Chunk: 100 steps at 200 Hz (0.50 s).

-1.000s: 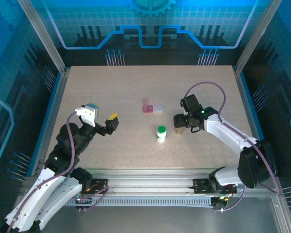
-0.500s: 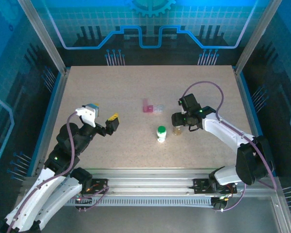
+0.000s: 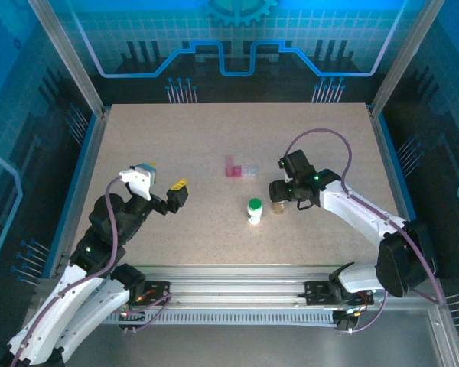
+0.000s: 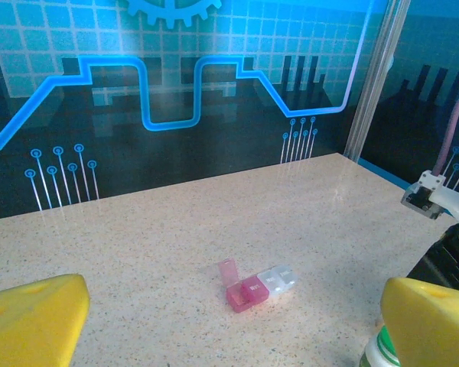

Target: Sort the pills into containers

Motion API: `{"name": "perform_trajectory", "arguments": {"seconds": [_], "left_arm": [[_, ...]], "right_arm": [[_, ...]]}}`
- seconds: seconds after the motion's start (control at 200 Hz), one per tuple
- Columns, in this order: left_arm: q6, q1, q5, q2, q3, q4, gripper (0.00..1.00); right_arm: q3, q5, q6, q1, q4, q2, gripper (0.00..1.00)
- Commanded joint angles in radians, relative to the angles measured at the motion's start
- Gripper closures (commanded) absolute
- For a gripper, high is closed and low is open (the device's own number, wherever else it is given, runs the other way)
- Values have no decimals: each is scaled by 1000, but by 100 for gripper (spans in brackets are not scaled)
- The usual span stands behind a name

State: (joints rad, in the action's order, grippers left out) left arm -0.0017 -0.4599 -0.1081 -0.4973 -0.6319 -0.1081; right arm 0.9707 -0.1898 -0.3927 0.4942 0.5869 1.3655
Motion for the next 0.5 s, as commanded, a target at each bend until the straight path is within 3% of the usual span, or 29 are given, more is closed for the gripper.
{"name": "perform_trajectory", "arguments": {"seconds": [0.0, 0.11, 0.495], "left_arm": [[4, 6, 16, 9, -14, 7, 1], [4, 6, 17, 11, -14, 7, 1], [5, 6, 23, 8, -12, 10, 1]], "right_arm": [[20, 1, -11, 11, 22, 10, 34], [14, 6, -5, 10, 16, 29, 39], [21, 14, 13, 11, 17, 84, 42]]}}
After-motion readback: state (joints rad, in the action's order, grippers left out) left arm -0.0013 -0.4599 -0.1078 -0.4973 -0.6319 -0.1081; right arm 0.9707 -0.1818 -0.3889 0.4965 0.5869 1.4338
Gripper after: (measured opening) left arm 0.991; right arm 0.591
